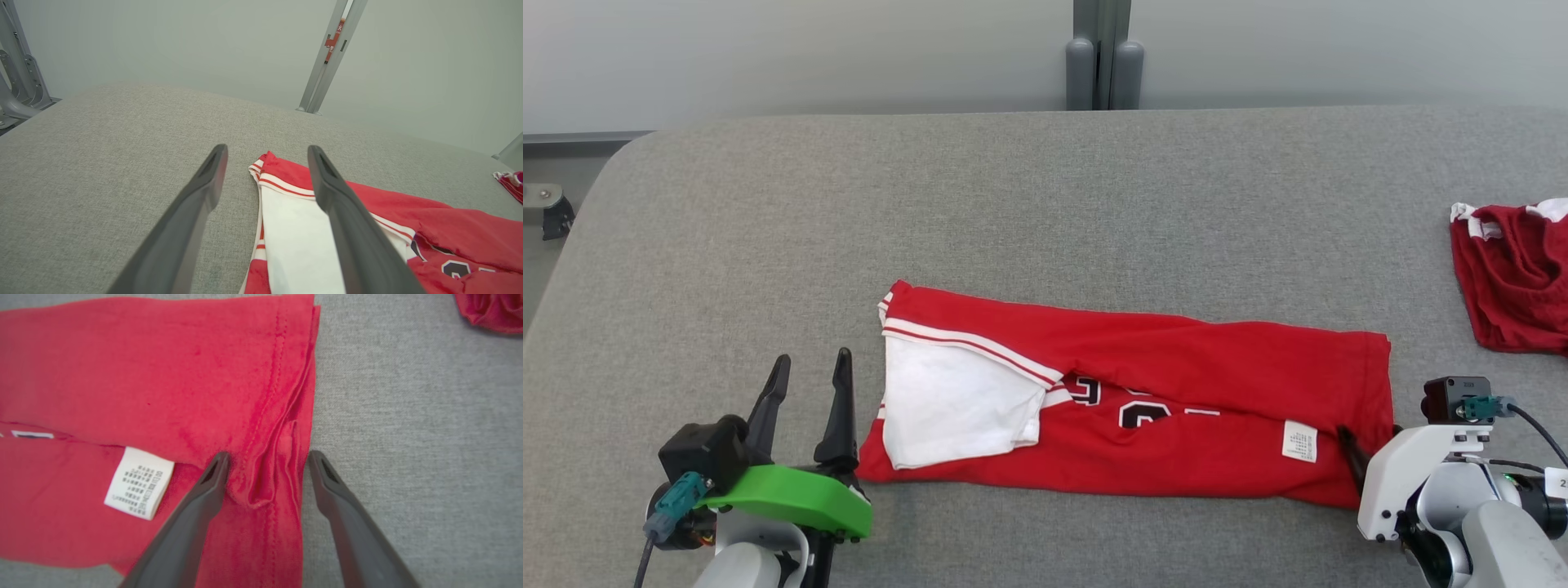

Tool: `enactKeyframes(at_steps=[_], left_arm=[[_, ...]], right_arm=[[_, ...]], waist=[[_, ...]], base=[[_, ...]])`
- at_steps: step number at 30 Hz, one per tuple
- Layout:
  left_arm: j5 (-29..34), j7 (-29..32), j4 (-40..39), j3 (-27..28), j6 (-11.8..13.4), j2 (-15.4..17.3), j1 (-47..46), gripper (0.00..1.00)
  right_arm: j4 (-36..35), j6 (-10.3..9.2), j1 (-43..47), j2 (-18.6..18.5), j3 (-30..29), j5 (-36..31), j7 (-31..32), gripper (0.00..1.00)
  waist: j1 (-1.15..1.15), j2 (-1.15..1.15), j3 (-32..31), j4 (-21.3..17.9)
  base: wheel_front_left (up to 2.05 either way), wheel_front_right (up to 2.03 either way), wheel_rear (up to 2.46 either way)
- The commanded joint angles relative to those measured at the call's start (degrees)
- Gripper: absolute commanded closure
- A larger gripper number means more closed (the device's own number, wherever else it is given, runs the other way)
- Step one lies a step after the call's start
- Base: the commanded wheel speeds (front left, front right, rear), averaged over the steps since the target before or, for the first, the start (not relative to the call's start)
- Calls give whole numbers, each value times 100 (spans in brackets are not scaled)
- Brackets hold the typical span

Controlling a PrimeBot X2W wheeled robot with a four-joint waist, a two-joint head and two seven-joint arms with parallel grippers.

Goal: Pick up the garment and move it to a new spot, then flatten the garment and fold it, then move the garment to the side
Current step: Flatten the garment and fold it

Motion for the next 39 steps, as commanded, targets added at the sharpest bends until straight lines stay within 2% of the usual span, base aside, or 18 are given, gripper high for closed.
enactKeyframes(at_steps=[1, 2, 4, 5, 13, 19, 26, 32, 39], left_arm=[[57, -32, -18, 31, 23, 39, 95, 0], [53, -31, -23, 41, 32, 49, 102, 0], [54, -32, -31, 56, 46, 65, 112, 0], [59, -32, -35, 61, 52, 72, 115, 0], [78, -17, -9, 12, 55, 90, 120, 0], [77, -14, 16, -37, 59, 70, 115, 0], [47, -15, 90, -111, 27, 24, 163, 0], [-4, -9, 139, -123, 27, 35, 191, 0], [15, -12, 113, -132, 55, 60, 219, 0]], right_arm=[[89, 0, -37, 27, 37, -7, 12, 38], [139, 0, -71, 32, 54, -12, -4, 61], [231, 0, -137, 36, 88, -9, -27, 85], [283, 0, -179, 34, 100, 6, -50, 100], [580, -5, -578, -161, -33, 10, -430, 100], [672, -4, -786, -463, -223, -47, -513, 100], [575, -4, -779, -581, -215, 156, -500, 100], [-11, -2, -579, -522, 46, 590, -317, 100], [-1431, 0, -119, -478, 424, 1149, 241, 100]], waist=[[0, 0, -1, 1], [0, 0, 0, -5], [0, 0, 3, -22], [0, 0, 4, -33], [0, 0, -18, -162], [0, 0, -62, -225], [0, 0, -154, -241], [0, 0, -270, -214], [0, 0, -410, -72]], base=[[0, 0, 0], [0, 0, 0], [0, 0, 0], [0, 0, 0], [0, 0, 0], [0, 0, 0], [0, 0, 0], [0, 0, 0], [0, 0, 0]])
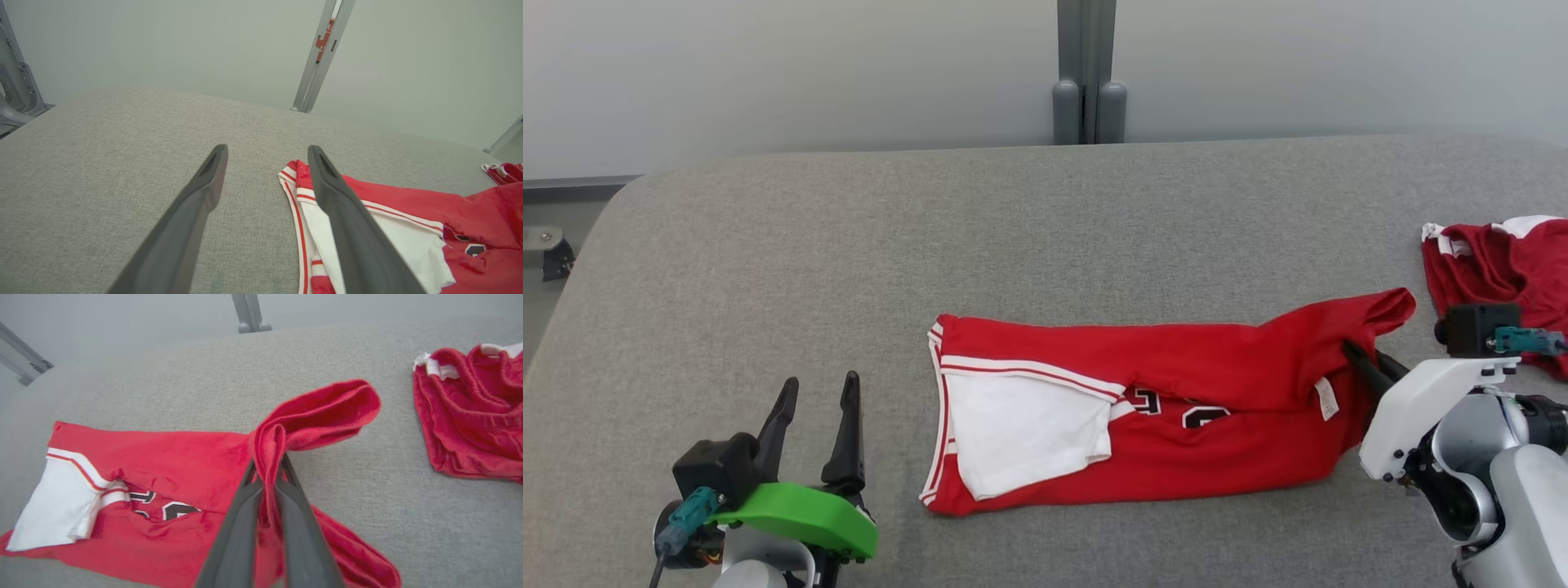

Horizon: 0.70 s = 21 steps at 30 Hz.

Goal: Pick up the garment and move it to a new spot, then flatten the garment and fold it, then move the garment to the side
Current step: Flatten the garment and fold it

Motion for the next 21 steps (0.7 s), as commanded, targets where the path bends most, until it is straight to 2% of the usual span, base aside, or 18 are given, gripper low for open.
enactKeyframes(at_steps=[1, 6, 10, 14, 21], left_arm=[[22, -12, -11, -5, 6, 20, 87, 0], [37, 0, -32, -68, -19, -24, 42, 0], [48, 6, -26, -98, -27, -49, -35, 0], [65, 8, -17, -147, -57, -96, -133, 0], [111, 10, 56, -271, -149, -225, -329, 0]], right_arm=[[-297, 0, 145, 66, 59, 136, 115, 100], [-1066, 1, 324, 343, 368, 421, 411, 100], [-1333, 1, 284, 693, 778, 635, 576, 100], [-1176, 1, 87, 915, 1048, 636, 506, 100], [-370, 1, -508, 1204, 1548, 764, 221, 100]], waist=[[0, 0, -43, 91], [0, 0, -22, 333], [0, 0, 42, 580], [0, 0, 117, 798], [0, 0, 314, 1262]], base=[[0, 0, 0], [0, 0, 0], [0, 0, 0], [0, 0, 0], [0, 0, 0]])
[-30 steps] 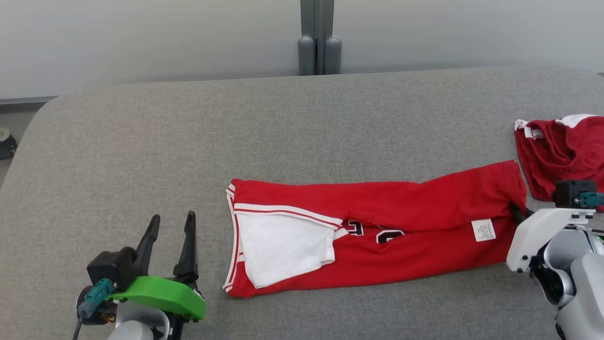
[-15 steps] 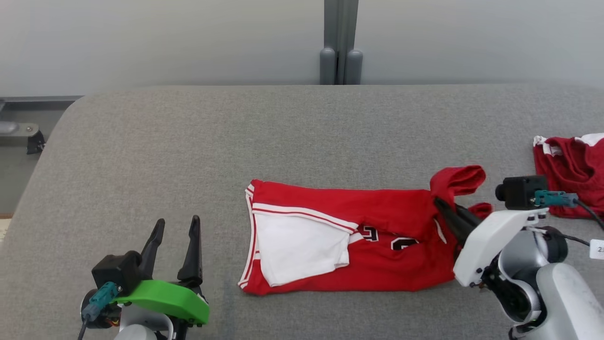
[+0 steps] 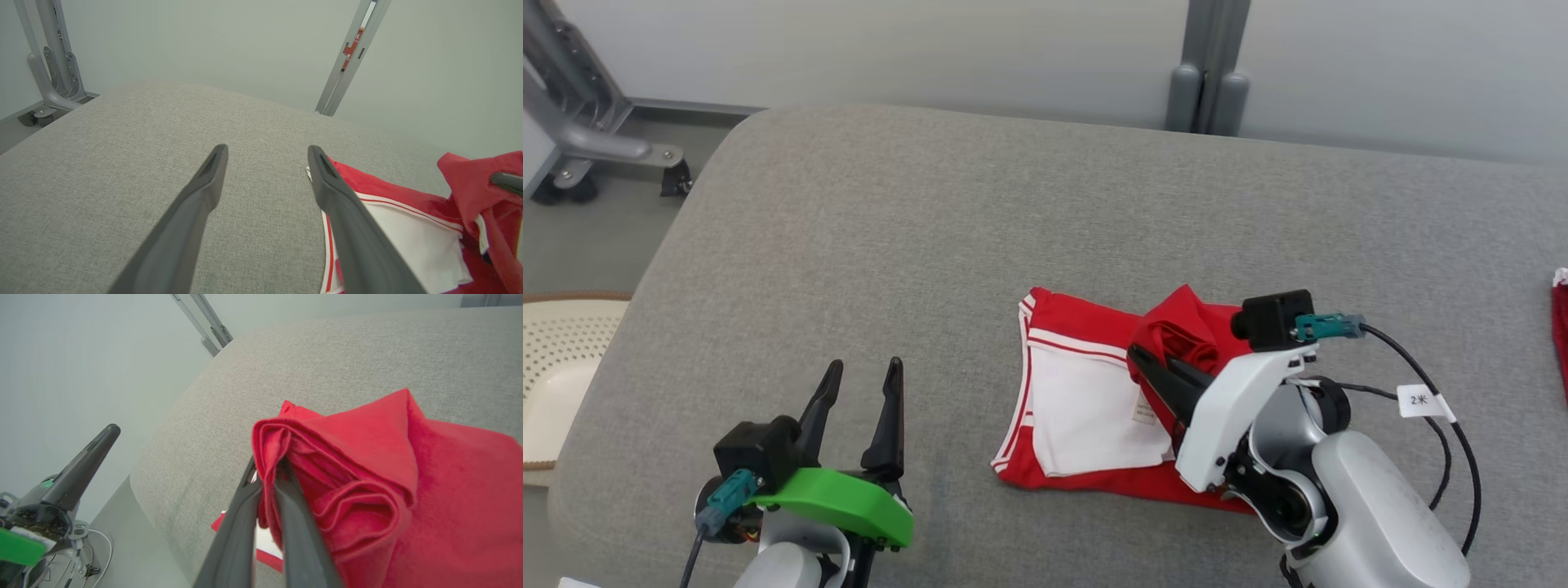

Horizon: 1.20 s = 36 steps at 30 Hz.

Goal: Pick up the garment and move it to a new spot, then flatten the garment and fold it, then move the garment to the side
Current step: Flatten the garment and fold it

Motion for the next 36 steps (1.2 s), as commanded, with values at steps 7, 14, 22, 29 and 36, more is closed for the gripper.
enactKeyframes(at_steps=[7, 14, 22, 29, 36], left_arm=[[98, -25, 94, -104, -104, -175, -271, 0], [131, -45, 199, -108, -162, -310, -372, 0], [181, -49, 297, -34, -216, -401, -376, 0], [248, -53, 344, 3, -256, -443, -352, 0], [288, -53, 339, 45, -271, -425, -294, 0]], right_arm=[[979, 2, -667, 62, 298, 78, -255, 100], [1893, 2, -1131, 65, 659, 196, -515, 100], [2386, 2, -1448, 67, 1174, 604, -809, 0], [2255, 2, -1638, 63, 1490, 1030, -1206, 0], [1713, 2, -1531, -139, 1508, 1202, -1478, 0]], waist=[[0, 0, 346, 641], [0, 0, 485, 891], [0, 0, 501, 856], [0, 0, 444, 610], [0, 0, 372, 305]], base=[[0, 0, 0], [0, 0, 0], [0, 0, 0], [0, 0, 0], [0, 0, 0]])
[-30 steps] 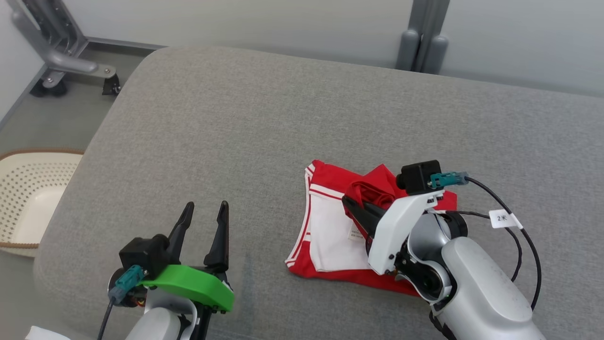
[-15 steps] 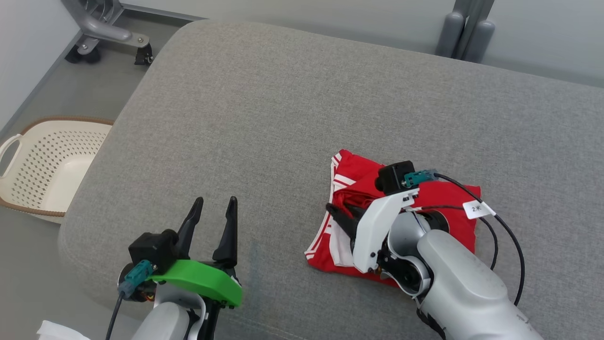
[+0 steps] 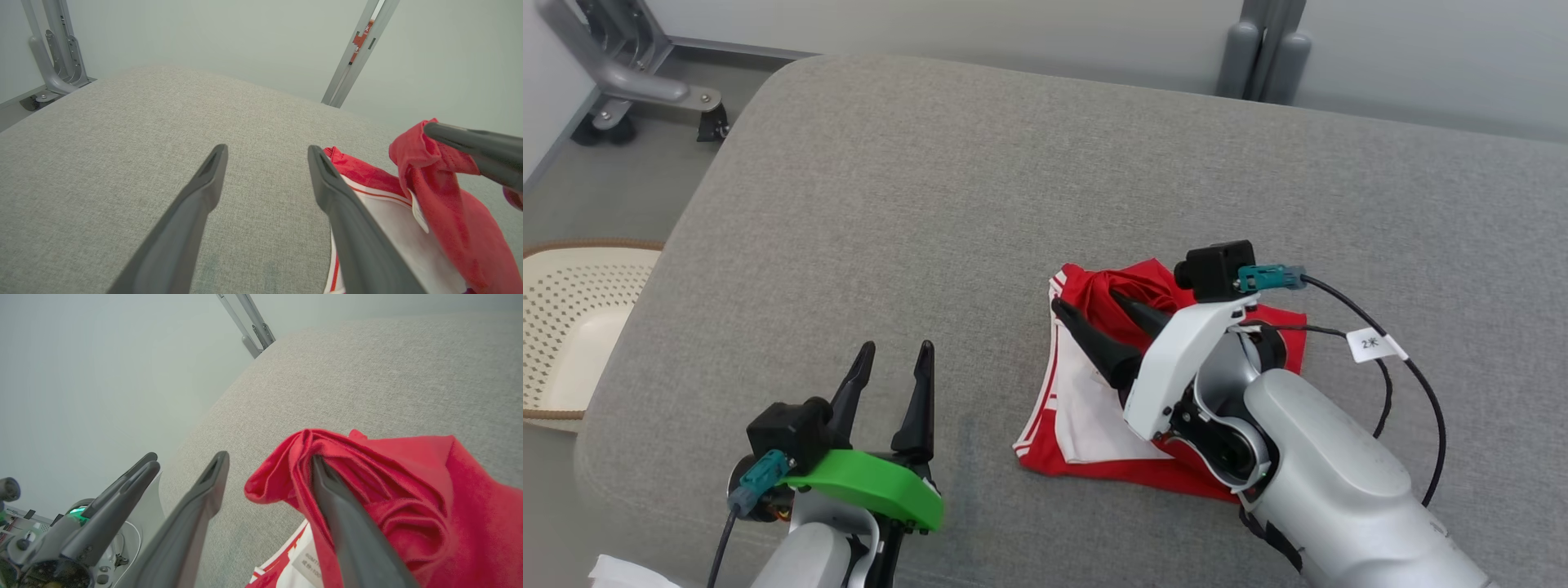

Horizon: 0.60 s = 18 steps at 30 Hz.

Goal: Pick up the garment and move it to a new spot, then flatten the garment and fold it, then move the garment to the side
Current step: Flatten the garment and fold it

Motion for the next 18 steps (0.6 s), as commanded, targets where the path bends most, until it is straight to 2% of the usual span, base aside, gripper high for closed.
enactKeyframes(at_steps=[1, 4, 10, 14, 18], left_arm=[[47, -23, -7, 27, -18, 22, 2, 0], [48, -20, -22, 39, -10, 43, 19, 0], [54, -20, -27, 25, -23, 50, -25, 0], [61, -18, -12, -19, -48, 23, -82, 0], [45, -19, 2, -19, -31, 38, -66, 0]], right_arm=[[-120, 2, 119, -97, 19, 15, -11, 0], [-312, 2, 226, -275, 69, -86, 131, 0], [-407, 2, 412, -341, 183, -280, 321, 0], [-378, 2, 387, -263, 81, -411, 220, 0], [-383, 2, 341, -347, -147, -614, 43, 0]], waist=[[0, 0, -53, -148], [0, 0, -72, -273], [0, 0, -66, -392], [0, 0, -67, -345], [0, 0, -92, -288]], base=[[0, 0, 0], [0, 0, 0], [0, 0, 0], [0, 0, 0], [0, 0, 0]])
